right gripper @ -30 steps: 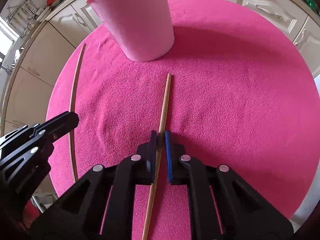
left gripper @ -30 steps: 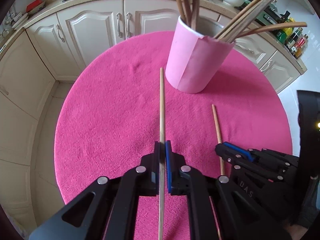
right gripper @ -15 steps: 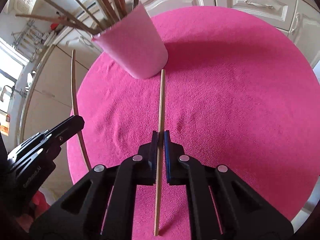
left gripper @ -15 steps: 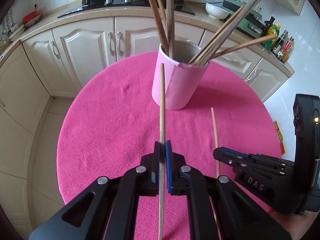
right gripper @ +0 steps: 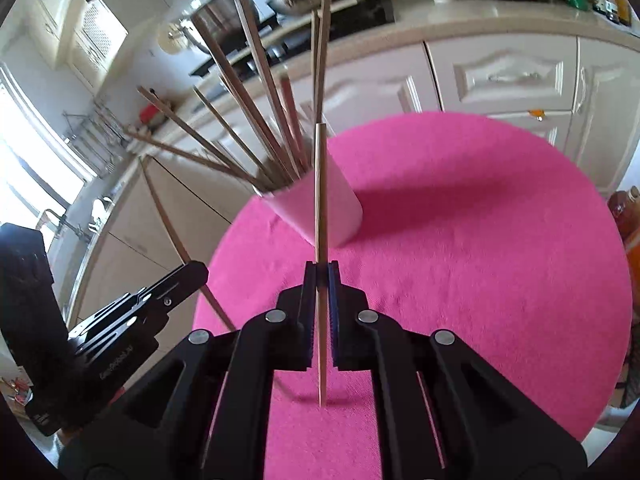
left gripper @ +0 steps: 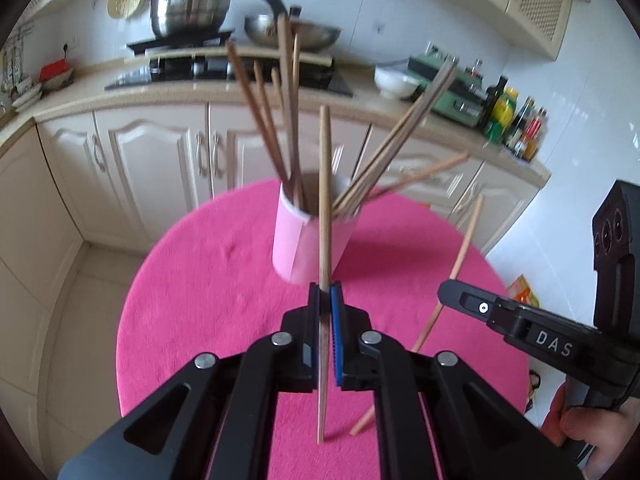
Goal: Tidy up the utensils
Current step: 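Lift both chopsticks and carry them above the pink cup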
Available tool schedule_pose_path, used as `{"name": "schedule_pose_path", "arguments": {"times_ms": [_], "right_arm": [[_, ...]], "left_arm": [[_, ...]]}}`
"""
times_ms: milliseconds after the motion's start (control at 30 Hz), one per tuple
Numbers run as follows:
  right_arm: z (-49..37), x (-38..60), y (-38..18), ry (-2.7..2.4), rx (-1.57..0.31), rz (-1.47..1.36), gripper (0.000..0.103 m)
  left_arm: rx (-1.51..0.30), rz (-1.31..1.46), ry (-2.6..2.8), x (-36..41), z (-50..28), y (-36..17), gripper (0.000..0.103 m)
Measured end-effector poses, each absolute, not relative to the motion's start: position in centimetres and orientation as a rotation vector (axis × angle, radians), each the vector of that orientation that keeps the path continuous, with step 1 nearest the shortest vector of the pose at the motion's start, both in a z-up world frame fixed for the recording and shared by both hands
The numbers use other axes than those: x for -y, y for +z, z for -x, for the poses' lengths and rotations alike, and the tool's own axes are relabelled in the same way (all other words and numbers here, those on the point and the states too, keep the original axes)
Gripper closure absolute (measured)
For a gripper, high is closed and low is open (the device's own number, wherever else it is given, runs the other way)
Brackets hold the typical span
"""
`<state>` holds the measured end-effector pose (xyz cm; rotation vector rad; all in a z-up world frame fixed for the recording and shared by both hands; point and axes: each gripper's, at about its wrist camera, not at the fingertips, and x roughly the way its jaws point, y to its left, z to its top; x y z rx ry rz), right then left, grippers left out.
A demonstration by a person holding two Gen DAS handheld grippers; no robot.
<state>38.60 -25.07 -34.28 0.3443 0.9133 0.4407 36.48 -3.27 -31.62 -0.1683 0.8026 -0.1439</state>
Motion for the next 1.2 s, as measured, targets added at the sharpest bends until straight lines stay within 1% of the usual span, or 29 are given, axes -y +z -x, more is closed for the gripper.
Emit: {"name": "schedule_pose_path", "arguments": {"times_ms": [200,467,767,967,1200], "right_arm": [[-39.1,25.2,-31.9,0.463,-0.837,-0.356,0.097],[-39.6,24.8,-26.0,0.503,-0.702,-0.318,0.097],[-43.5,23.2,-20.0,0.549,-0.575,-0.252,0.097],[-46.8,21.9,-18.9,0.545,-0.541,-0.197,0.097],[-49.9,20.5,-21.3,0.528,-0.575,-0.131,0.097]], "left_arm": [[-0.705,0.174,-0.149,3.2,-36.9,-28.5,0.097],[-0.589,0.185,-0.137,3.2,-38.4,-24.0,0.097],[-0.458,0.217,-0.104,2.2,-41.5,-19.6,0.097],[-0.435,0.217,-0.083,2.4,-44.2,-19.7,0.097],[-0.471,0.215,-0.069,2.8,-46.1,-22.8,0.097]]}}
